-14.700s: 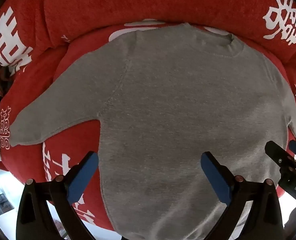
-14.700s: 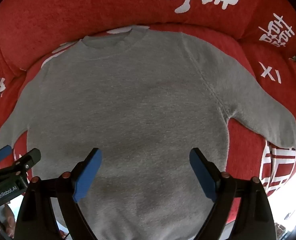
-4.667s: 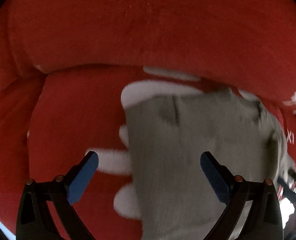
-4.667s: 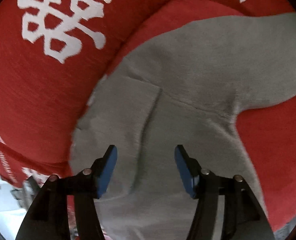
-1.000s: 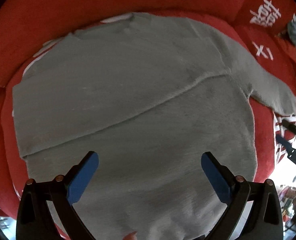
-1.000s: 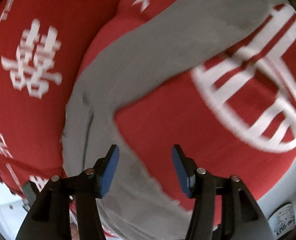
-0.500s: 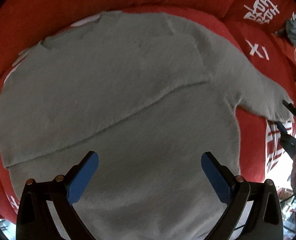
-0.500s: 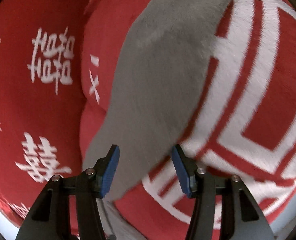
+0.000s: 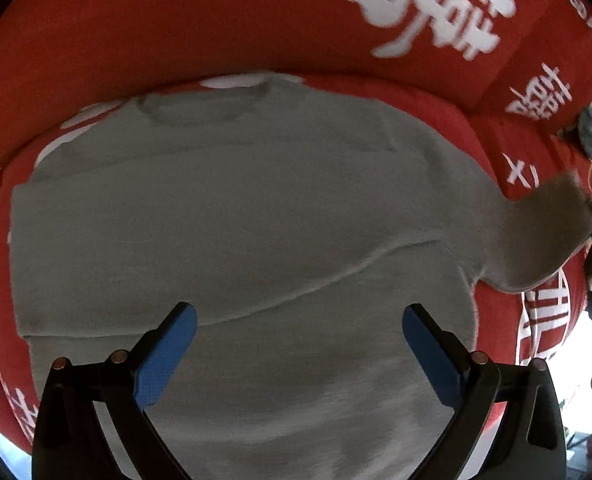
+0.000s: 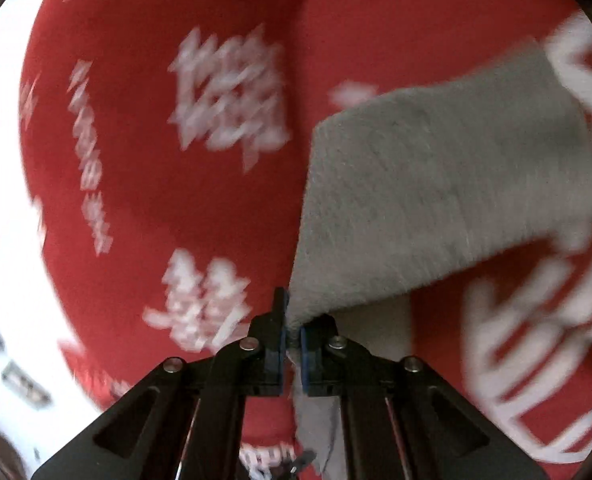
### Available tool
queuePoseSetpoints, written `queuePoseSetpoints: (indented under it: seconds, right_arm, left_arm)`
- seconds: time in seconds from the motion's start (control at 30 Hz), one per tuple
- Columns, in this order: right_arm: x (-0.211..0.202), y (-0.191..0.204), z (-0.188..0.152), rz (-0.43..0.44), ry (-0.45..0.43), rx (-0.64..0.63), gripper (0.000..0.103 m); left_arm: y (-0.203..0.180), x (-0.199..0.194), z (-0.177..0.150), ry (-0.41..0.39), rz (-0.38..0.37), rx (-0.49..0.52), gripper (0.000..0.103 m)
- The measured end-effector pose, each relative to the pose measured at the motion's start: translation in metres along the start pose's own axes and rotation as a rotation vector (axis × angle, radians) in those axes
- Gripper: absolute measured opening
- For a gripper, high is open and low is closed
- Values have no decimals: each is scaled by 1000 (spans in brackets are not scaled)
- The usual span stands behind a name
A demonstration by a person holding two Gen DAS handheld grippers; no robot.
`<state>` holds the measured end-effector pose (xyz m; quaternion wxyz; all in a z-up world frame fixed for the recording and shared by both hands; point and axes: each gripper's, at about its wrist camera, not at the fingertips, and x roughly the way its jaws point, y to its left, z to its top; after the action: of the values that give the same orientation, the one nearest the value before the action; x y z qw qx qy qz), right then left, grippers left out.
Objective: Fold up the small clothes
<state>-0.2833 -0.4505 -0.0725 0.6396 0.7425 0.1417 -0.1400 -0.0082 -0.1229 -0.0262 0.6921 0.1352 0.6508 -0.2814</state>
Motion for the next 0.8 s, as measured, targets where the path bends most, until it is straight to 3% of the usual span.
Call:
queuePoseSetpoints:
  seconds: [0.17, 0.27, 0.4, 0.47, 0.57, 0.6, 0.67, 0.8]
  right_arm:
    - [90, 81, -52, 18, 237, -281, 5]
    - [150, 117, -110, -21, 394, -471, 5]
    - [221, 117, -197, -111, 589, -622, 6]
    - [254, 98, -231, -228, 651, -652, 7]
    - [280, 66, -254, -427, 667, -643, 11]
    - [281, 58, -257, -488, 647, -630, 18]
    - [276, 57, -253, -492, 596, -587, 26]
    - [258, 58, -231, -467, 447, -446, 26]
  left_arm:
    - [43, -11, -7, -14, 58, -54, 103]
    - [76, -18, -13, -18, 81, -114, 103]
    - [120, -23, -27, -11, 134, -178, 103]
    - [137, -23, -35, -13, 157, -200, 103]
    - [160, -24, -47, -6, 167, -234, 103]
    - [167, -25, -52, -4, 160, -244, 103]
    - [176, -26, -57, -3, 149, -257, 103]
    - [191, -33, -68, -17, 126, -268, 103]
